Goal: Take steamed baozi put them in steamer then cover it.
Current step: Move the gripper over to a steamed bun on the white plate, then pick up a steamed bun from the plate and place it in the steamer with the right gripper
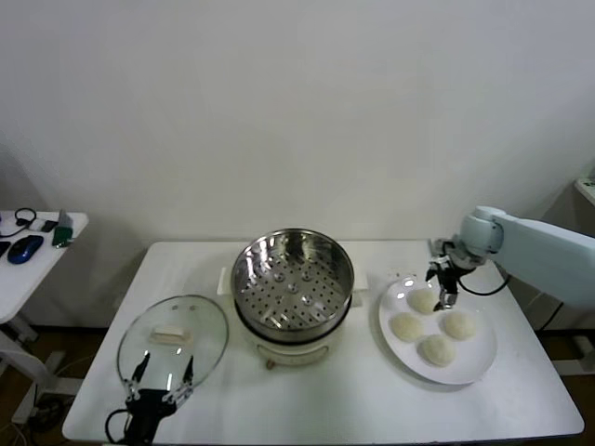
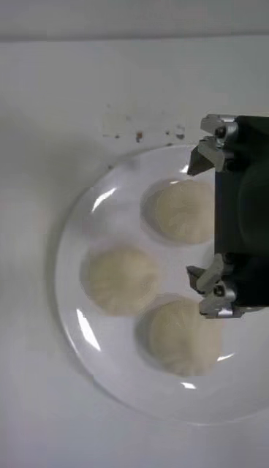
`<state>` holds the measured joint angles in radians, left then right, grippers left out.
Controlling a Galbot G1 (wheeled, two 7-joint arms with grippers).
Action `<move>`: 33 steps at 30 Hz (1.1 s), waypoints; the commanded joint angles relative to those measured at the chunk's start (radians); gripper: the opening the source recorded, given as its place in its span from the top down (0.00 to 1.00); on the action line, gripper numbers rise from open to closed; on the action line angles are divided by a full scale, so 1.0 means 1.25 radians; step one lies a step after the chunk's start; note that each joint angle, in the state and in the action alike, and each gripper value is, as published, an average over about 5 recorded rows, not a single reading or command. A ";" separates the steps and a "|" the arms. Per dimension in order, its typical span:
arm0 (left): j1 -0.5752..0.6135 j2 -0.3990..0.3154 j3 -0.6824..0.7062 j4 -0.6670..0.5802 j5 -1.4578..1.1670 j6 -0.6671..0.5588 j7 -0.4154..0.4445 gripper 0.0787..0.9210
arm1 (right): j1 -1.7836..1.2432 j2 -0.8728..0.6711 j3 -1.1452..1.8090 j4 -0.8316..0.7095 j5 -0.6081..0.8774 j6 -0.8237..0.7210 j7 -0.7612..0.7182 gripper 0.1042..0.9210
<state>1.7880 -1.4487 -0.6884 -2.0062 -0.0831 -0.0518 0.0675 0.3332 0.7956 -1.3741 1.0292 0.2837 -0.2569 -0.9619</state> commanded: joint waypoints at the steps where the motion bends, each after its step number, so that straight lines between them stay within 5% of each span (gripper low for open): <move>1: 0.000 -0.002 0.000 0.002 0.002 -0.001 0.000 0.12 | -0.044 0.042 0.004 -0.082 -0.026 -0.004 0.007 0.12; 14: 0.009 -0.005 -0.004 -0.003 0.007 -0.006 -0.001 0.12 | -0.096 0.087 0.065 -0.128 -0.027 0.003 0.047 0.12; 23: 0.009 -0.012 -0.002 -0.005 0.011 -0.006 -0.003 0.12 | -0.093 0.083 0.069 -0.122 -0.037 0.001 0.040 0.39; 33: 0.010 -0.013 -0.003 -0.006 0.019 -0.009 -0.005 0.12 | 0.178 0.057 -0.083 0.028 0.038 0.080 -0.015 0.43</move>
<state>1.7997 -1.4656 -0.6919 -2.0122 -0.0591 -0.0624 0.0615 0.4039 0.8805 -1.3959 0.9852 0.2972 -0.1932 -0.9569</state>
